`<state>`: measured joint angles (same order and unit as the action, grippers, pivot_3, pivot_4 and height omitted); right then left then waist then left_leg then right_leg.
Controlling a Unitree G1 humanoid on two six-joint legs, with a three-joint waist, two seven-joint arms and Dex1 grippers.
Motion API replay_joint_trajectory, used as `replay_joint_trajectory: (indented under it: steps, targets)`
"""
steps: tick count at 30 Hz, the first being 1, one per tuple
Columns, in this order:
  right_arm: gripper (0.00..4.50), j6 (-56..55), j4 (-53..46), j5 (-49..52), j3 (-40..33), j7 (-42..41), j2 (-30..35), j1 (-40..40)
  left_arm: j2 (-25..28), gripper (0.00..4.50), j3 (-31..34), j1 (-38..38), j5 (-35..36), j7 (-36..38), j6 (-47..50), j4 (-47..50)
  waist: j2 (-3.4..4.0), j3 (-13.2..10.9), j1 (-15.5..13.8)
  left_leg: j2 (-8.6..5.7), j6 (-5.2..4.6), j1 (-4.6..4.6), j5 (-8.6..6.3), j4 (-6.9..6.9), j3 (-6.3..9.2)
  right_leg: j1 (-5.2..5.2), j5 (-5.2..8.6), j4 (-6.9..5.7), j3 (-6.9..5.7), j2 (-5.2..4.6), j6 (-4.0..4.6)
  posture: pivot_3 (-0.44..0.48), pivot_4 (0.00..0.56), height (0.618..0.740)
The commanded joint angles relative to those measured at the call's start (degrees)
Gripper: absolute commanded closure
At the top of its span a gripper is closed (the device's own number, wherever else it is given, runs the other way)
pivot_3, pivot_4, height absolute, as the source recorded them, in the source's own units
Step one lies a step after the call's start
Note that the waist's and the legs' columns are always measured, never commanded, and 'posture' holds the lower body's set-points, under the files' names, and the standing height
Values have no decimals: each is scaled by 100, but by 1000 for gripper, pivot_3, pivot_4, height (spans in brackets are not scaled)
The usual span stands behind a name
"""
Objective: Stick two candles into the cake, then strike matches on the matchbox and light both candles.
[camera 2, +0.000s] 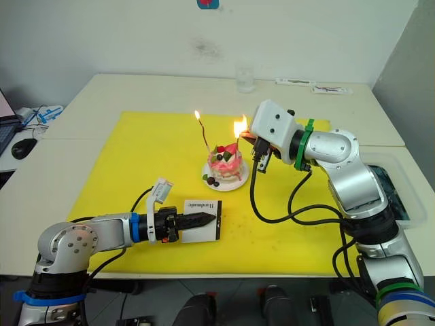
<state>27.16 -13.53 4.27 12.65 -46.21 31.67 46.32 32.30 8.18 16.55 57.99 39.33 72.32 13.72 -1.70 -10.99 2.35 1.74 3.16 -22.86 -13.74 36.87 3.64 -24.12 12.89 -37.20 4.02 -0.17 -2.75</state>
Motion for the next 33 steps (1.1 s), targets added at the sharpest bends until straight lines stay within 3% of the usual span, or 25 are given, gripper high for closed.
replay_joint_trajectory:
  steps: [1,33]
  targets:
    - [4479,-235,50,-123,-17,72,-59,227,-19,4500,-7,67,126,4,-31,227,0,0,0,0,0,0,0,0,0,0,0,0,0,0,0,0,150,740]
    - [4479,-402,337,-289,-36,-112,-74,217,-17,4500,-57,103,89,52,-75,197,1,0,1,0,0,0,0,0,0,0,-1,0,0,0,-1,0,150,740]
